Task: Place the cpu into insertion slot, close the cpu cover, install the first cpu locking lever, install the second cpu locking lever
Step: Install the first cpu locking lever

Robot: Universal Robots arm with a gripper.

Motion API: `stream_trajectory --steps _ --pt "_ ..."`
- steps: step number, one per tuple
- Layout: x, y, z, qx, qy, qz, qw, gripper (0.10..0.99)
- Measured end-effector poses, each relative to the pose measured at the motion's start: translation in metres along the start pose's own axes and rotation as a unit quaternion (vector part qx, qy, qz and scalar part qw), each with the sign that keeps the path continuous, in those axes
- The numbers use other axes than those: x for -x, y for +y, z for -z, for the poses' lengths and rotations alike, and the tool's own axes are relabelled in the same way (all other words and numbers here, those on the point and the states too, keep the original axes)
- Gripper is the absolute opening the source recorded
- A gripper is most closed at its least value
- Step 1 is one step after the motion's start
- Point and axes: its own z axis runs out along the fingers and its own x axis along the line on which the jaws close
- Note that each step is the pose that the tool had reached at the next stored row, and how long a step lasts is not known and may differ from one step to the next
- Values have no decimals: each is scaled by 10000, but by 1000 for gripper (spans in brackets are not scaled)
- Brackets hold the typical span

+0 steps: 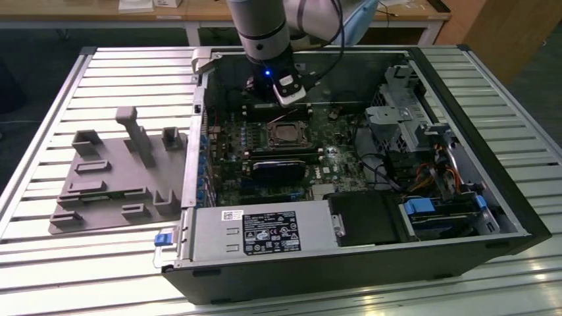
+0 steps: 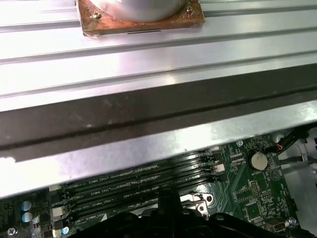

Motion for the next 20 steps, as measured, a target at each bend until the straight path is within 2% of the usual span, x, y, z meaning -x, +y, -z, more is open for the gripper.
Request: stream_trajectory --steps 5,11,13,18,20 --pt "9 19 -30 -54 -20 -31 10000 102" --pt "20 27 -59 -88 -39 -57 9999 102" --pt "18 25 -70 -93 -62 -66 9999 102" --pt "11 17 -104 -86 -154 -89 9998 102" --pt "10 18 -106 -87 -158 -91 9998 102"
